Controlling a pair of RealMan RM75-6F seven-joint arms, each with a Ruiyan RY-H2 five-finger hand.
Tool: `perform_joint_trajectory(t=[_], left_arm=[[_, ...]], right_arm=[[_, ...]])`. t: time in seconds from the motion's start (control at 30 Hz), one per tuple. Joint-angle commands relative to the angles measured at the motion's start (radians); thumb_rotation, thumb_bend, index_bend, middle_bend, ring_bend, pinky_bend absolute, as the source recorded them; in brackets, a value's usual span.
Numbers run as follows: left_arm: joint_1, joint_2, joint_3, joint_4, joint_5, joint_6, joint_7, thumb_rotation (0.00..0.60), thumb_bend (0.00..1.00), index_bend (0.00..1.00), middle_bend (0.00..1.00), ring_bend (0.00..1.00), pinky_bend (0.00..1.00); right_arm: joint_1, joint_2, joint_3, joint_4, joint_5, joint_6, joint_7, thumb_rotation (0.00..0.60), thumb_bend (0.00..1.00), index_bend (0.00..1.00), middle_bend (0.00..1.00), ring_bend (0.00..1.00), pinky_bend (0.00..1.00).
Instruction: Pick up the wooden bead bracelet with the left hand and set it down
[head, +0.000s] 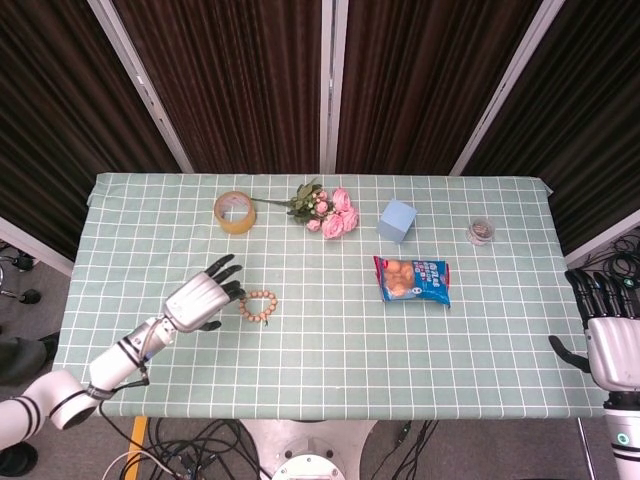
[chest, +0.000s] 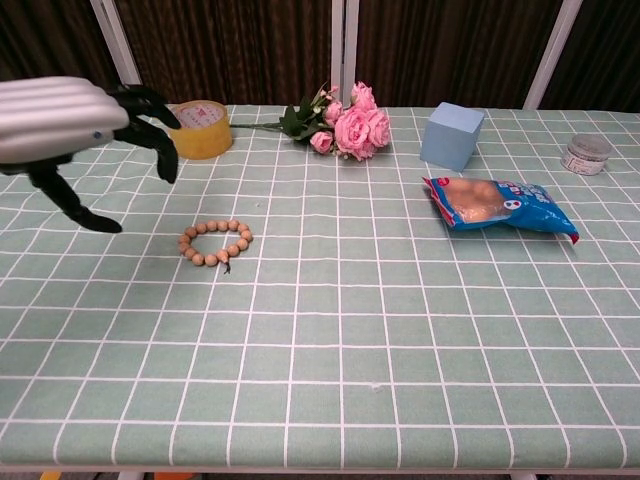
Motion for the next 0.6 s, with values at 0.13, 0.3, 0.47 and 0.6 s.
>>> perform_joint_trajectory(t=[0.13,0.3,0.47,0.6], left_arm=[[-0.048,-0.132,0.019,0.12,-0.01,-0.028,0.053,0.6,0.13,0.42,0.42,0.12,0.04],[-0.053,-0.176,0.033,0.165,-0.037,-0.044,0.11,0.6,0.13,0.42,0.42,0.12,0.04],[-0.054,-0.221,0.038,0.211,-0.07,-0.046,0.136,0.6,0.13,0.45,0.44,0.12,0.04],[-0.057,-0.252,0.043,0.248,-0.089,-0.044,0.129,0.6,0.14,0.46,0.46,0.12,0.04]], right_arm=[[0.001,0.0,-0.001,0.001,0.006,-0.009,0.004,0.6,0.09,0.0,0.07,0.0,0.0],[0.004,-0.005,-0.001,0.005,0.01,-0.018,0.009,0.6,0.09,0.0,0.07,0.0,0.0],[0.007,-0.01,-0.001,0.01,0.015,-0.027,0.015,0.6,0.09,0.0,0.07,0.0,0.0],[0.007,-0.011,-0.001,0.012,0.016,-0.029,0.018,0.6,0.09,0.0,0.08,0.0,0.0]])
